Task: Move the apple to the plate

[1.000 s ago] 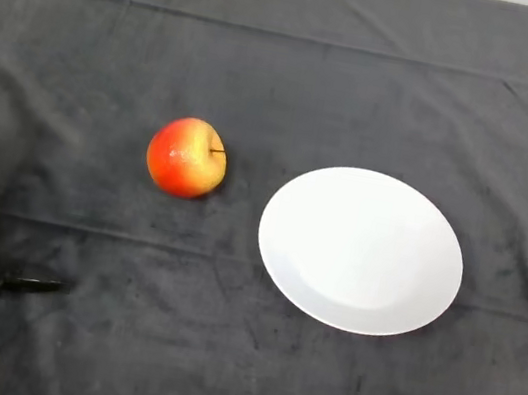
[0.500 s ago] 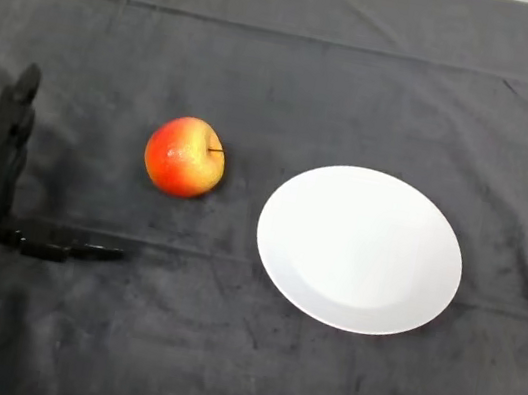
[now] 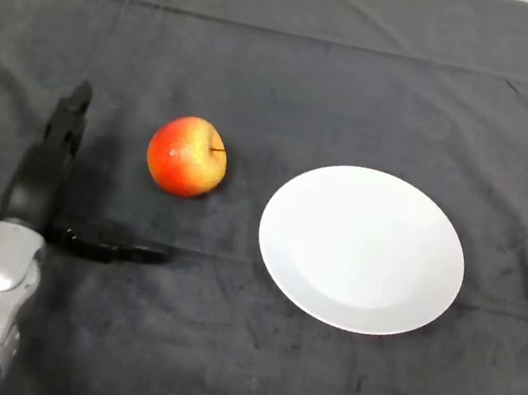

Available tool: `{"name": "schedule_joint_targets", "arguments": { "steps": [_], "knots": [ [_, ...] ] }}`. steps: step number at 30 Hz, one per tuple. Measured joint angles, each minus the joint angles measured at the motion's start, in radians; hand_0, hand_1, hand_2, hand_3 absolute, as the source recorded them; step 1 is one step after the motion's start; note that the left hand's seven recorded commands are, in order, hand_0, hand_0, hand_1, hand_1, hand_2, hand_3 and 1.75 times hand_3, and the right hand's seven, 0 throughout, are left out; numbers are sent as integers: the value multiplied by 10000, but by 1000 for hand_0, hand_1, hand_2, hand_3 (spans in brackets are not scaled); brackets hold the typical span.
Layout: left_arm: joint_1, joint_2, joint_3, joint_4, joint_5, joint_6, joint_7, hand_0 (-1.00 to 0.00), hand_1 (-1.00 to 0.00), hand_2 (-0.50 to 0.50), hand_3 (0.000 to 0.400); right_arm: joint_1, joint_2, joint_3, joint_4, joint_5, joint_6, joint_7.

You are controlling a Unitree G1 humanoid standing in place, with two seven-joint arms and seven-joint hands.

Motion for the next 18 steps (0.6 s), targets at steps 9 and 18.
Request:
{"name": "schedule_joint_targets", "arguments": {
  "steps": [9, 18],
  "knots": [
    [-600, -447, -354, 390, -5, 310, 165, 0, 0, 0, 0, 0, 0, 0, 0, 1, 0, 0],
    [-1002, -686, -469, 740, -32, 675, 175, 0, 0, 0, 0, 0, 0, 0, 0, 1, 0, 0]
  ]
}}
